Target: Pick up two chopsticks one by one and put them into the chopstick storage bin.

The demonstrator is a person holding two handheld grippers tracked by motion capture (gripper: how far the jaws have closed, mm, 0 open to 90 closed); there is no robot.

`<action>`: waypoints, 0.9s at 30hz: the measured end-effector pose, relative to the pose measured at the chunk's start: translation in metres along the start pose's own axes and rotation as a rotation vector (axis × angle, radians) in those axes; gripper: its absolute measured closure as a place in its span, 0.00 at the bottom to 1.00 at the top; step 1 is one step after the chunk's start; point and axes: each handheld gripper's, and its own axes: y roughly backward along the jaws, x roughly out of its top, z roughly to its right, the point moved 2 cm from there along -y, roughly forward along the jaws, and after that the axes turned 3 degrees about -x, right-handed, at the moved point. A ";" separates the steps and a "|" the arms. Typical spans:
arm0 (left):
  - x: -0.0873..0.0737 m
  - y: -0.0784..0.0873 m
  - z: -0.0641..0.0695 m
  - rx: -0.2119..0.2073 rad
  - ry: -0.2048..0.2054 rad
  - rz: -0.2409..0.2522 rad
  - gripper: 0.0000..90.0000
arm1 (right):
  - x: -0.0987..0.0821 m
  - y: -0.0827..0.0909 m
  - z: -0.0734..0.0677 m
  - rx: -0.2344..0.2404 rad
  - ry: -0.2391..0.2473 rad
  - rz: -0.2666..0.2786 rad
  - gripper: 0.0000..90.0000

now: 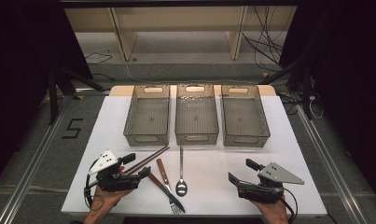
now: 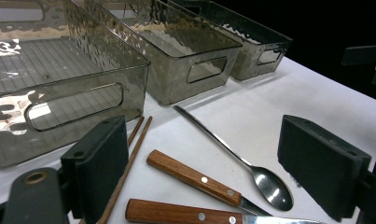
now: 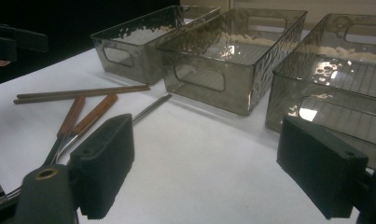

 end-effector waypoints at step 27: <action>0.013 0.001 -0.005 0.031 -0.025 -0.098 0.18 | 0.000 -0.001 0.000 0.016 -0.010 -0.001 0.22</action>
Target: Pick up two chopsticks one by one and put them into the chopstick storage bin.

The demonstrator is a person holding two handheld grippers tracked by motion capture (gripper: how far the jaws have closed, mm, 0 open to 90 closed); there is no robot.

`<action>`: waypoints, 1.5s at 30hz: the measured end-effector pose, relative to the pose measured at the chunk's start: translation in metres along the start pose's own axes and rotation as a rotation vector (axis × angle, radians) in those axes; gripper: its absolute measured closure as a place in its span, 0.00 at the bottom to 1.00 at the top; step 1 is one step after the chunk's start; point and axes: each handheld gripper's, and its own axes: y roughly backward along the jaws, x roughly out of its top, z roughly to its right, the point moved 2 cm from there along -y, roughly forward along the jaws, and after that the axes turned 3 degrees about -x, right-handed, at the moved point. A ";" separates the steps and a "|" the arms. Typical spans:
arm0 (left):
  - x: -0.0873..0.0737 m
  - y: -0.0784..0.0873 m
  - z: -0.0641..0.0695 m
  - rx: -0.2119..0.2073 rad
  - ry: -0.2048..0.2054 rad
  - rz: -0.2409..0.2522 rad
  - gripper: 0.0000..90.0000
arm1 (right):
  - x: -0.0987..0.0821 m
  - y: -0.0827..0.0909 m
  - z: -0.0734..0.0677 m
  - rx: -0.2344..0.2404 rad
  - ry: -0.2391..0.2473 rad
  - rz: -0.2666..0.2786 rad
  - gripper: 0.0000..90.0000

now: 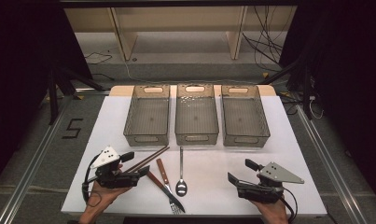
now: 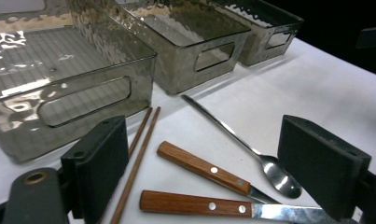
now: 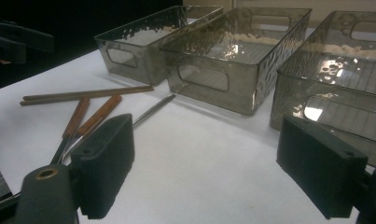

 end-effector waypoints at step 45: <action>0.011 -0.030 -0.070 0.131 -0.137 -0.707 0.35 | -0.002 -0.005 -0.005 0.040 0.014 -0.036 0.22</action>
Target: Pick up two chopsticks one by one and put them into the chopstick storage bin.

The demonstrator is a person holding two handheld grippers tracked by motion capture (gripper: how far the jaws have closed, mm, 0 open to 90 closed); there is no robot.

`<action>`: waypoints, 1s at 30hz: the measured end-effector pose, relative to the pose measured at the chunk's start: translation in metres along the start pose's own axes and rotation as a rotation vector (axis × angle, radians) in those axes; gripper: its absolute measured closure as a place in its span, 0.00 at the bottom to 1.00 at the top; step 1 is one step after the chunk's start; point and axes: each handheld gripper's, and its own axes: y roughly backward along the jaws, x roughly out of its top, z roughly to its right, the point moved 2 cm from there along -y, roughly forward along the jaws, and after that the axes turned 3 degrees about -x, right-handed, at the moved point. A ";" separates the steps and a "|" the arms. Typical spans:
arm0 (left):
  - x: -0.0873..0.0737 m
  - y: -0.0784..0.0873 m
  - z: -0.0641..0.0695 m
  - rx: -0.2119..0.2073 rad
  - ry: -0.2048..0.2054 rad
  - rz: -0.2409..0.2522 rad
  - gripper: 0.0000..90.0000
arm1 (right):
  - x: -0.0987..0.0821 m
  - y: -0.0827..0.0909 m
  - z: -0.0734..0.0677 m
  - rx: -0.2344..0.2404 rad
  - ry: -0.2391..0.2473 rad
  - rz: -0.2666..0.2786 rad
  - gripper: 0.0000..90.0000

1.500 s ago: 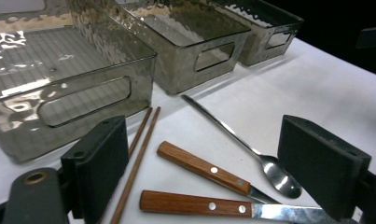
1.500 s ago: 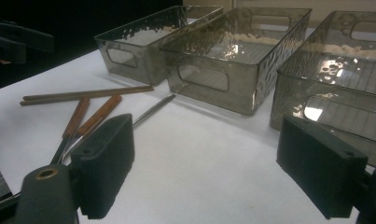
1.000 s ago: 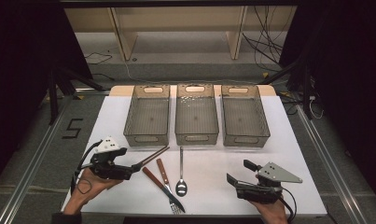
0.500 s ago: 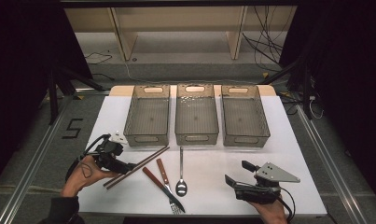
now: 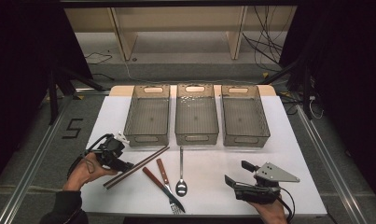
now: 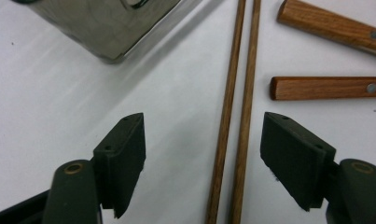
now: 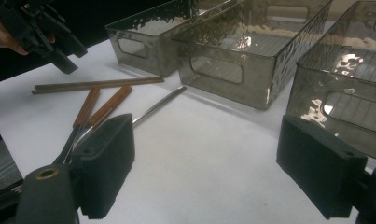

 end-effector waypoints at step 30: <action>-0.002 -0.026 0.003 -0.069 -0.050 -0.142 0.74 | 0.001 -0.002 -0.001 0.004 0.012 -0.010 0.23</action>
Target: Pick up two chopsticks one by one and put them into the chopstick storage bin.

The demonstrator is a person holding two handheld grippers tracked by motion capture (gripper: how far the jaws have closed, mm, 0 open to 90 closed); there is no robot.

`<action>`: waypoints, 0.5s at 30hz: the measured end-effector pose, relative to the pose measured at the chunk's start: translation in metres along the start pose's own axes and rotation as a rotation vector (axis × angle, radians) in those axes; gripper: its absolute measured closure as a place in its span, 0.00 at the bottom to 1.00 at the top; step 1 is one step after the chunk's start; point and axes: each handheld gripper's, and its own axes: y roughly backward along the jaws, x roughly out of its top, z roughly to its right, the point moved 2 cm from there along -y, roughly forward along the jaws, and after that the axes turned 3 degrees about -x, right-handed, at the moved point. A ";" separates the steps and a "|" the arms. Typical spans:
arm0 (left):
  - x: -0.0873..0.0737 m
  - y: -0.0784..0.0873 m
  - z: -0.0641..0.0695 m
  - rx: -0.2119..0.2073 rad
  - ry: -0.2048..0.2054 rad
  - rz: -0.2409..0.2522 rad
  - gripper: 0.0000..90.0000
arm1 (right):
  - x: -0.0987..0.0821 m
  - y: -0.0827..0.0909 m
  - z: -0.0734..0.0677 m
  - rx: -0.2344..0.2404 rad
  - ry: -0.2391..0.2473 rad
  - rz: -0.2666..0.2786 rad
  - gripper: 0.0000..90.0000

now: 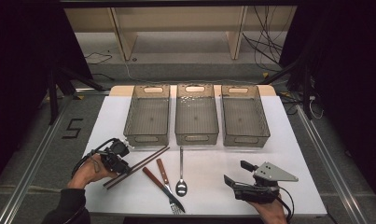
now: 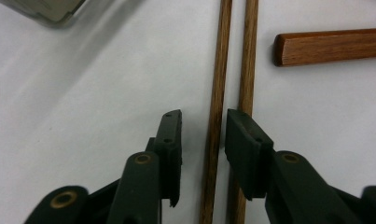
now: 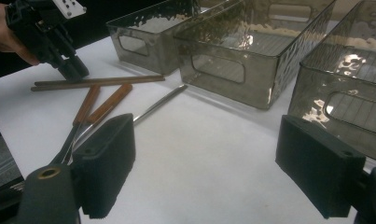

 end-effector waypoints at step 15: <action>0.005 -0.001 0.008 0.013 -0.096 -0.051 0.92 | 0.000 -0.001 0.000 0.000 -0.004 -0.009 0.23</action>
